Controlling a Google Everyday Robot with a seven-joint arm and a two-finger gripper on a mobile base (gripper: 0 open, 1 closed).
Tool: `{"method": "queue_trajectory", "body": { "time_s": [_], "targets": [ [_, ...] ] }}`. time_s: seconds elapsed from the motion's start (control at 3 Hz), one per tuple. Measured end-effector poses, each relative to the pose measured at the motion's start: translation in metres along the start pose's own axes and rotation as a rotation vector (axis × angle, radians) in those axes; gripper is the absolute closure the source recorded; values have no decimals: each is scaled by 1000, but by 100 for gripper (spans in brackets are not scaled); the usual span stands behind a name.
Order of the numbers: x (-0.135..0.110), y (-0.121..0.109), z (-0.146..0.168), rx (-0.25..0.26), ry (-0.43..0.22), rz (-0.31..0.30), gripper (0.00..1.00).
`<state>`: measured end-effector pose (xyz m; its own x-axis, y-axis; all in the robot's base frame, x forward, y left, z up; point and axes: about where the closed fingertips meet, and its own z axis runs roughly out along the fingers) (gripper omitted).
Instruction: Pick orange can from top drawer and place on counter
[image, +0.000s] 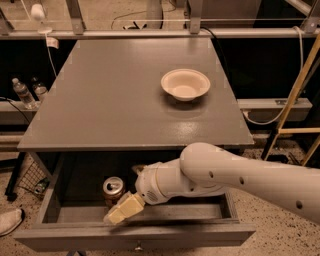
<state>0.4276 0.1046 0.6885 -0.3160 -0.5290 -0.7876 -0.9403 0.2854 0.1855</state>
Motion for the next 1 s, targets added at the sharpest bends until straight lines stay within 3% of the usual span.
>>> {"method": "queue_trajectory", "body": {
  "time_s": [1.0],
  "targets": [
    [-7,2,25,-57,-12,11,0]
  ]
}}
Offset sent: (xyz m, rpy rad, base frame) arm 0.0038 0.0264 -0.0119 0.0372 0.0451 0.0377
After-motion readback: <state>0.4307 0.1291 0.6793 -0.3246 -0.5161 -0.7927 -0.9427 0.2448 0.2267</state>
